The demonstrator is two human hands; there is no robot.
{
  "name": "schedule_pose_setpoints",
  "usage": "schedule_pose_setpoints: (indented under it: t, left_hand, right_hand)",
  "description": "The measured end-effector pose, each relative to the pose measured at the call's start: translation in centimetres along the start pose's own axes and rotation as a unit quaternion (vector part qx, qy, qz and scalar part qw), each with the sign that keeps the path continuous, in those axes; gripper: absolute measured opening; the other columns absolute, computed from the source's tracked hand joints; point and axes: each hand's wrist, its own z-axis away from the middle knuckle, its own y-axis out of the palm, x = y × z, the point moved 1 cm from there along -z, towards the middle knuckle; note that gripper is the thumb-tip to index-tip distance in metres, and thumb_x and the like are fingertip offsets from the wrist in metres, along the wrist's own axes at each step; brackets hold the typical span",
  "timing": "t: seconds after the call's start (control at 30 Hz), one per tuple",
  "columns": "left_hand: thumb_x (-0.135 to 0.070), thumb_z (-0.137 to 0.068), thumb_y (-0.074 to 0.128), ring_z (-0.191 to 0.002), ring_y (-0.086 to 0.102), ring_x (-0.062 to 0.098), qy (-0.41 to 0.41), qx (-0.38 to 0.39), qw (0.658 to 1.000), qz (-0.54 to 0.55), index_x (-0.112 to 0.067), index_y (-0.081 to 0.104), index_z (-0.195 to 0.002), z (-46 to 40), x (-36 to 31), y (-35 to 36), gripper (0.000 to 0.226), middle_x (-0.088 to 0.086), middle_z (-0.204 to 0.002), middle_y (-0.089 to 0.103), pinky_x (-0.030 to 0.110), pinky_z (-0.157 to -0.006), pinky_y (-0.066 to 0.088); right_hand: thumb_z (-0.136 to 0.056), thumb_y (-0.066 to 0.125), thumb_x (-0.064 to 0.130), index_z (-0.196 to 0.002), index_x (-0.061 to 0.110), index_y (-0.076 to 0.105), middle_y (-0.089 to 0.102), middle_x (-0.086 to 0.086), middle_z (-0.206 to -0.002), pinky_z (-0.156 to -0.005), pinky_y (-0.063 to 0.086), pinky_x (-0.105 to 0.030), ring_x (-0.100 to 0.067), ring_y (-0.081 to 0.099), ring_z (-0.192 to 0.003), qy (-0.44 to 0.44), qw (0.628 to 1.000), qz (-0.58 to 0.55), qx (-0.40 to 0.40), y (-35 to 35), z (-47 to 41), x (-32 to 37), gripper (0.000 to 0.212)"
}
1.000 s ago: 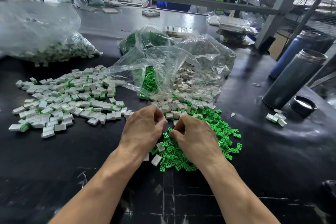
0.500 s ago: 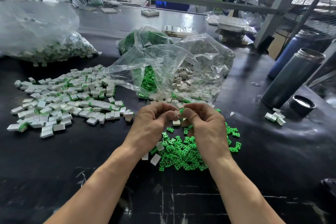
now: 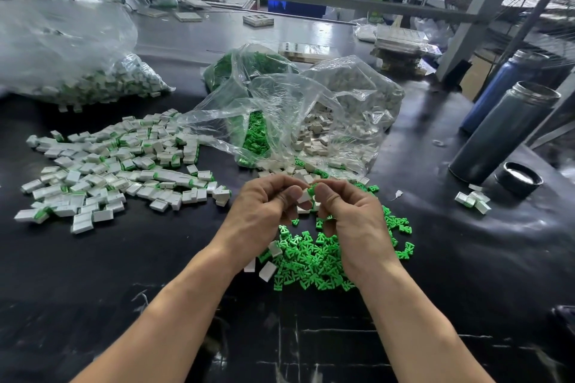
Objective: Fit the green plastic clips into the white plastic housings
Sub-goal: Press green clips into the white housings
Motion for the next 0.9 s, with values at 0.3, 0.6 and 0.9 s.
schedule_pose_setpoints:
  t: [0.3, 0.6, 0.9]
  left_hand:
    - [-0.003, -0.099, 0.062, -0.071, 0.063, 0.013, 0.004, 0.018, 1.0, 0.011, -0.009, 0.075, -0.103, 0.0, 0.0, 0.3, 0.015, -0.003, -0.075, 0.072, 0.026, -0.066, 0.056]
    - [0.002, -0.093, 0.067, -0.068, 0.067, 0.013, 0.008, 0.005, 1.0, 0.018, -0.003, 0.075, -0.1, 0.1, 0.1, 0.2, 0.012, 0.013, -0.085, 0.077, 0.023, -0.064, 0.057]
    - [0.006, -0.092, 0.067, -0.06, 0.063, 0.013, 0.024, -0.013, 1.0, 0.007, -0.003, 0.077, -0.094, 0.1, 0.2, 0.6, 0.013, 0.01, -0.074, 0.075, 0.024, -0.057, 0.056]
  right_hand:
    - [-0.097, 0.073, 0.02, -0.096, 0.02, 0.074, 0.077, 0.0, -0.087, -0.066, 0.053, -0.025, -0.016, 0.073, -0.079, -0.078, 0.992, 0.085, -0.047, 0.5, 0.5, -0.4, 0.001]
    - [-0.1, 0.068, 0.02, -0.096, 0.019, 0.071, 0.074, 0.001, -0.084, -0.059, 0.047, -0.018, -0.003, 0.063, -0.066, -0.072, 0.99, 0.12, -0.034, 0.8, 0.8, -0.4, 0.005]
    - [-0.1, 0.068, 0.018, -0.092, 0.024, 0.07, 0.076, 0.005, -0.082, -0.074, 0.063, -0.042, -0.017, 0.074, -0.077, -0.084, 0.986, 0.125, -0.067, 1.3, 1.0, -0.9, 0.01]
